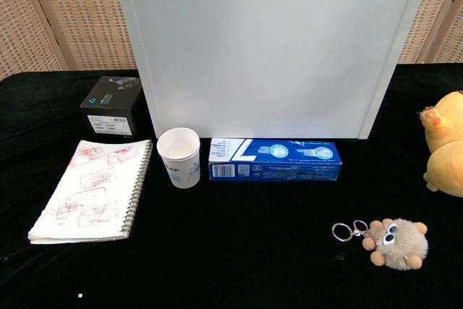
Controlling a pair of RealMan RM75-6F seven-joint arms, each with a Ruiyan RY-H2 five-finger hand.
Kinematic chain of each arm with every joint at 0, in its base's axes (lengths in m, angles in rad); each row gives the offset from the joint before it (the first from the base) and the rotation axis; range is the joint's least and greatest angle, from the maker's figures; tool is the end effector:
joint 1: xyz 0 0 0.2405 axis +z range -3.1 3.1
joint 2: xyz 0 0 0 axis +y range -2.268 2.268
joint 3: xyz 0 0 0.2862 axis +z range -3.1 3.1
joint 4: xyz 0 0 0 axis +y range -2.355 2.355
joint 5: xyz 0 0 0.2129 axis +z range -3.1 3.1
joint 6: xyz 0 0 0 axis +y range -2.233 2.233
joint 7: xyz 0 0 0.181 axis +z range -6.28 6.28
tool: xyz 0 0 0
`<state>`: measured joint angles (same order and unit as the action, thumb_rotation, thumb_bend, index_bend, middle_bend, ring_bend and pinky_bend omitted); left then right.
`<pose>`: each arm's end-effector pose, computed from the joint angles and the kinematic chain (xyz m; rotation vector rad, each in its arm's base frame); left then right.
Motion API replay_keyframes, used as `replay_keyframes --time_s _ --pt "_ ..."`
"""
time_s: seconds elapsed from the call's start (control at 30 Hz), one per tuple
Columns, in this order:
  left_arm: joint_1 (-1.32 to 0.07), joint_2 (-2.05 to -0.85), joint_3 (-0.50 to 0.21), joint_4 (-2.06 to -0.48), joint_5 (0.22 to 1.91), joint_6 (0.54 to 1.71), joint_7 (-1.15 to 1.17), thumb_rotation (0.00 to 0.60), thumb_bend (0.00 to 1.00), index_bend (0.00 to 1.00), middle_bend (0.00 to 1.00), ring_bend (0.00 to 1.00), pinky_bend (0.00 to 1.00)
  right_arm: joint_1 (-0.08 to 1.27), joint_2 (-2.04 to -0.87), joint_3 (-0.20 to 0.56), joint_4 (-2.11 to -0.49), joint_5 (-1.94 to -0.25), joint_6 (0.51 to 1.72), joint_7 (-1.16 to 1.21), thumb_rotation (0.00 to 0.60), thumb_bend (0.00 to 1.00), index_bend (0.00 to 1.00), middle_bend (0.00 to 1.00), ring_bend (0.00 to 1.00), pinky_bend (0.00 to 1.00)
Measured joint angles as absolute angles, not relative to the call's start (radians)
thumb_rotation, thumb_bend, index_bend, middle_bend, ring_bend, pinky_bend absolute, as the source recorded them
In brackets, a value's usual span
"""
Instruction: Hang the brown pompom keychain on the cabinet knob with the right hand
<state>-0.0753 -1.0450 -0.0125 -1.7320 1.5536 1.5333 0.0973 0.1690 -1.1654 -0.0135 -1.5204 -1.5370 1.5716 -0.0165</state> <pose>-0.3129 0.2077 0.1820 -1.4367 -0.8388 -0.8962 -0.3280 -0.2366 0.1628 1.4631 -0.7660 0.9573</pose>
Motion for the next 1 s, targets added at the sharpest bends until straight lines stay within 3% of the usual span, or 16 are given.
replay_keyframes --time_s 0.2,0.23,0.3,0.37,0.43,0.47,0.53,0.63,0.77,1.0 --pt "-0.075 -1.041 -0.015 -1.732 1.548 1.531 0.093 0.6 0.0 0.0 0.0 0.0 0.0 0.165 -1.177 -0.01 -1.513 -1.562 1.566 -0.021 0.6 0.0 0.0 0.0 0.0 0.0" --pt "-0.075 -1.041 -0.016 -1.732 1.547 1.53 0.091 0.6 0.0 0.0 0.0 0.0 0.0 0.166 -1.179 -0.009 -1.512 -1.567 1.565 -0.019 0.6 0.0 0.0 0.02 0.0 0.0" --pt "-0.075 -1.04 -0.016 -1.731 1.545 1.527 0.09 0.6 0.0 0.0 0.0 0.0 0.0 0.17 -1.185 -0.008 -1.51 -1.58 1.563 -0.016 0.6 0.0 0.0 0.14 0.09 0.1" --pt "-0.077 -1.041 -0.018 -1.729 1.54 1.521 0.091 0.6 0.0 0.0 0.0 0.0 0.0 0.178 -1.193 -0.005 -1.505 -1.596 1.56 -0.016 0.6 0.0 0.0 0.4 0.35 0.45" --pt "-0.083 -1.044 -0.023 -1.725 1.524 1.505 0.097 0.6 0.0 0.0 0.0 0.0 0.0 0.206 -1.205 -0.004 -1.492 -1.633 1.542 -0.016 0.6 0.0 0.01 0.57 0.55 0.76" --pt "-0.087 -1.046 -0.026 -1.723 1.514 1.496 0.102 0.6 0.0 0.0 0.0 0.0 0.0 0.223 -1.21 -0.003 -1.485 -1.651 1.525 -0.016 0.6 0.0 0.03 0.65 0.64 0.88" --pt "-0.098 -1.052 -0.035 -1.72 1.488 1.472 0.116 0.6 0.0 0.0 0.0 0.0 0.0 0.268 -1.219 -0.004 -1.472 -1.682 1.466 -0.016 0.6 0.01 0.1 0.76 0.76 0.98" --pt "-0.114 -1.065 -0.045 -1.716 1.452 1.437 0.145 0.6 0.0 0.0 0.0 0.0 0.0 0.338 -1.23 0.0 -1.469 -1.69 1.34 -0.014 0.6 0.08 0.23 0.87 0.9 1.0" --pt "-0.126 -1.077 -0.055 -1.712 1.423 1.417 0.165 0.6 0.0 0.0 0.0 0.0 0.0 0.436 -1.246 0.022 -1.493 -1.65 1.141 -0.024 0.6 0.22 0.39 0.92 0.95 1.0" --pt "-0.13 -1.081 -0.07 -1.705 1.394 1.416 0.173 0.6 0.0 0.0 0.0 0.0 0.0 0.595 -1.334 0.091 -1.539 -1.442 0.863 -0.092 0.6 0.32 0.46 0.93 0.95 1.0"
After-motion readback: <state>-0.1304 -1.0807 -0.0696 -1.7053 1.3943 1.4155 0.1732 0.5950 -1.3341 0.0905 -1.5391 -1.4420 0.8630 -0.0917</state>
